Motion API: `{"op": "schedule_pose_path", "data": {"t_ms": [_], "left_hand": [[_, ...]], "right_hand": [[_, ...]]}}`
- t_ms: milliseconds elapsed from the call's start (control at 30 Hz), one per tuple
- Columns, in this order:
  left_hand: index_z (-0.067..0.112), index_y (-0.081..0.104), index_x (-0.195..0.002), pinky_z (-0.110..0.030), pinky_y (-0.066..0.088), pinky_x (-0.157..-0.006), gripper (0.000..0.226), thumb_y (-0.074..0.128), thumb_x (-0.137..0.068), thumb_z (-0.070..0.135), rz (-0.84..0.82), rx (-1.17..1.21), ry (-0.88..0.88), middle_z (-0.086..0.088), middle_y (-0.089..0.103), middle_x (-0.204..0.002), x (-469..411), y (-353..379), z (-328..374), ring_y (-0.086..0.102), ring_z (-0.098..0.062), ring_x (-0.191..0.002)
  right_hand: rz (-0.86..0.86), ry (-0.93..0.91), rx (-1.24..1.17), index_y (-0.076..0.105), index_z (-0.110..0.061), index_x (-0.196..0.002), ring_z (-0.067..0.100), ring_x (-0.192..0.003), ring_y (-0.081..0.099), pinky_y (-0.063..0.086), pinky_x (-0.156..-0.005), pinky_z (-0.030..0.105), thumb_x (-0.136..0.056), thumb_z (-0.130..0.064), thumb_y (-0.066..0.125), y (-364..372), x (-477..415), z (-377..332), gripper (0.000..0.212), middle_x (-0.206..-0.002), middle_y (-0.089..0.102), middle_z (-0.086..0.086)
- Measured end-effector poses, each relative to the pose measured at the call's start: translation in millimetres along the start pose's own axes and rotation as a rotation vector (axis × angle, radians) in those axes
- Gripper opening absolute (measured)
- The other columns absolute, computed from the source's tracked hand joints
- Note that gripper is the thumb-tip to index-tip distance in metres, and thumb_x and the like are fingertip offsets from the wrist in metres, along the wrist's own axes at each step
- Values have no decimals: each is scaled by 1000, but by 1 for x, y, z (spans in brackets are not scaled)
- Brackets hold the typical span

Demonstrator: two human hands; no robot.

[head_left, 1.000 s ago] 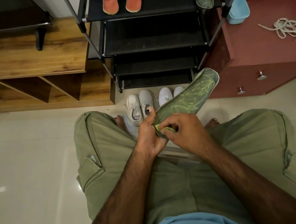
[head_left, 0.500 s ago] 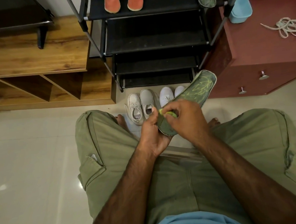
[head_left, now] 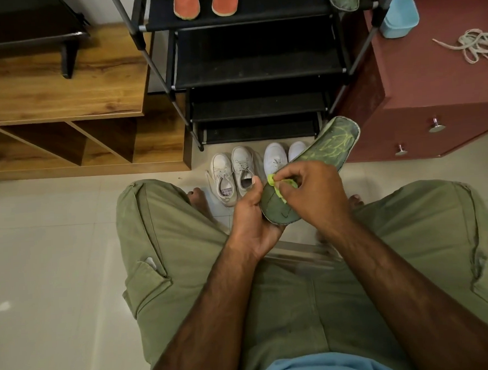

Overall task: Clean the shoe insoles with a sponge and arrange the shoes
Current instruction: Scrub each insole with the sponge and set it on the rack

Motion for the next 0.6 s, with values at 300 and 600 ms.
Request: {"op": "schedule_pose_path", "data": {"t_ms": [300,600], "left_hand": [[-5,58,-131,-43,58,-97,62,29,-110,45,-19,25,-10,-26,67,-126,2,2,0,66,-33,-118],[2,77,-99,-38,57,-93,59,36,-108,43,-28,72,-33,-17,73,-105,0,-3,-2,72,-28,-104]], "right_hand": [[-105,29,-30,82,-28,-90,-4,-70,66,54,-70,21,-85,-19,81,8,6,-1,11,-81,74,-18],[-123,-87,-20,80,-29,-97,-6,-84,66,47,-76,6,-86,-16,81,25,23,-10,17,-90,73,-20]]}}
Point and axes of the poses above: each hand's wrist, its own x-axis away from the middle knuckle, its own y-axis out of the palm, z = x × y, the point moved 8 cm from there along -x, towards the middle knuckle
